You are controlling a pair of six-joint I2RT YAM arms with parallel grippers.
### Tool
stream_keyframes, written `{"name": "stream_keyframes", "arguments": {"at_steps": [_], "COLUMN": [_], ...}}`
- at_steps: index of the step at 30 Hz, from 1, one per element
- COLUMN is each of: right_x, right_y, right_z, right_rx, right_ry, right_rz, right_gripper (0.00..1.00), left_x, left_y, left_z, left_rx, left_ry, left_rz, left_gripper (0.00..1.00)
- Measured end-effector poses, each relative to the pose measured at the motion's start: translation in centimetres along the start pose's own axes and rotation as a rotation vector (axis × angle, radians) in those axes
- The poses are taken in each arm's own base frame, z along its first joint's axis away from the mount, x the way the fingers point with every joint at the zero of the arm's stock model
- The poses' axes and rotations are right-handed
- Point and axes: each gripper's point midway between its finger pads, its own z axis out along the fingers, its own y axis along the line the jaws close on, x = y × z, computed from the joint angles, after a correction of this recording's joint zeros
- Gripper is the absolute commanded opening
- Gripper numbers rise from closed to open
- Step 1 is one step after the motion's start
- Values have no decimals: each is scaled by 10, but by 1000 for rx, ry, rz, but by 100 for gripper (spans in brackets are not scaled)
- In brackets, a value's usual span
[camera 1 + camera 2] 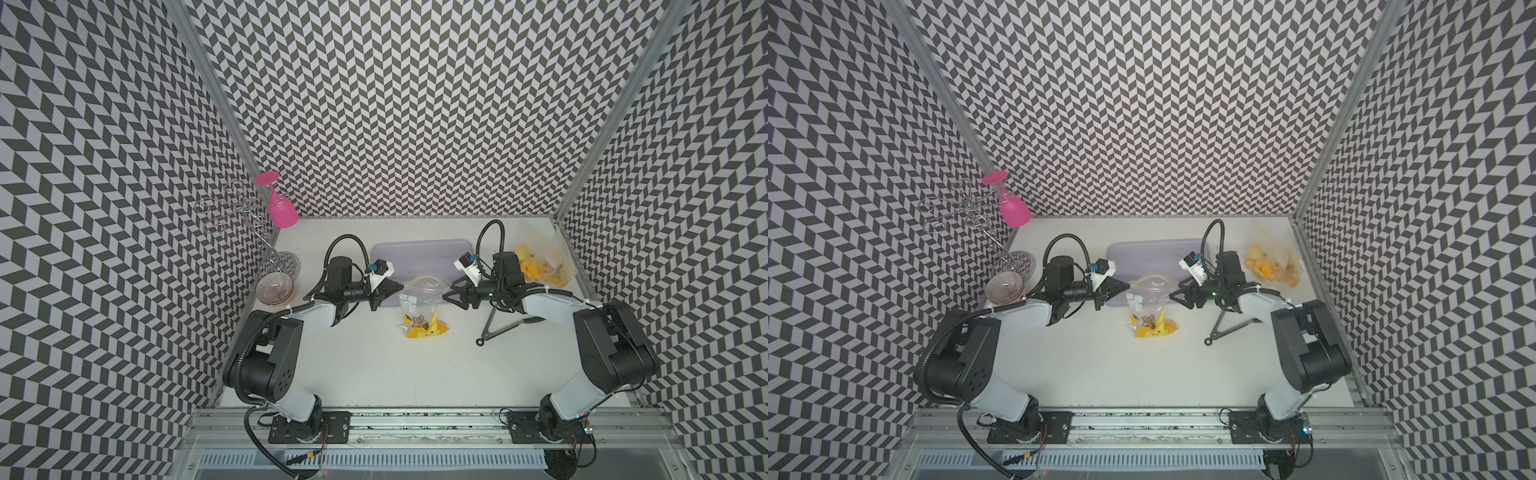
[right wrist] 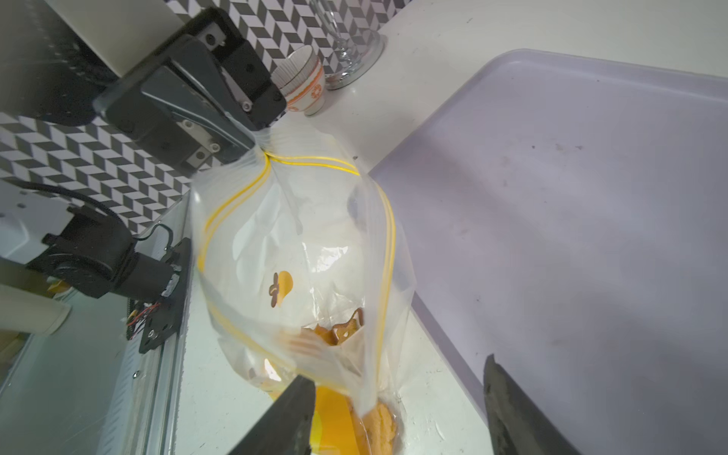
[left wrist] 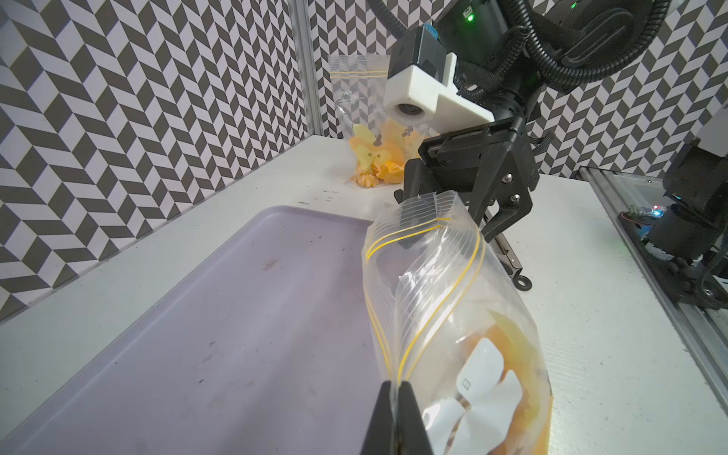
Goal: Put the cookies into a resealable bag to prevent moisture
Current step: Close the ziploc bag at the center of the board.
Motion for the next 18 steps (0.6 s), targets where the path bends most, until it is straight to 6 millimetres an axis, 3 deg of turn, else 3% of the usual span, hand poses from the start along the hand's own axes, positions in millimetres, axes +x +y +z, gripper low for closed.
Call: {"name": "stream_keyframes", "arguments": {"at_steps": [12,18], "right_x": [-9,-20], "right_y": [13,24], "right_z": [-1,-20], "right_rx": [-80,7], "right_ry": [-41,-73], "right_rz": [-16,-41], "right_gripper": [0,0], "left_x": [1,-4], "left_y": [0,0], "left_z": [0,-2], "left_rx": [1,-2], "left_ry": [6,-1], "left_rz": [-1,10], "left_gripper": [0,0]}}
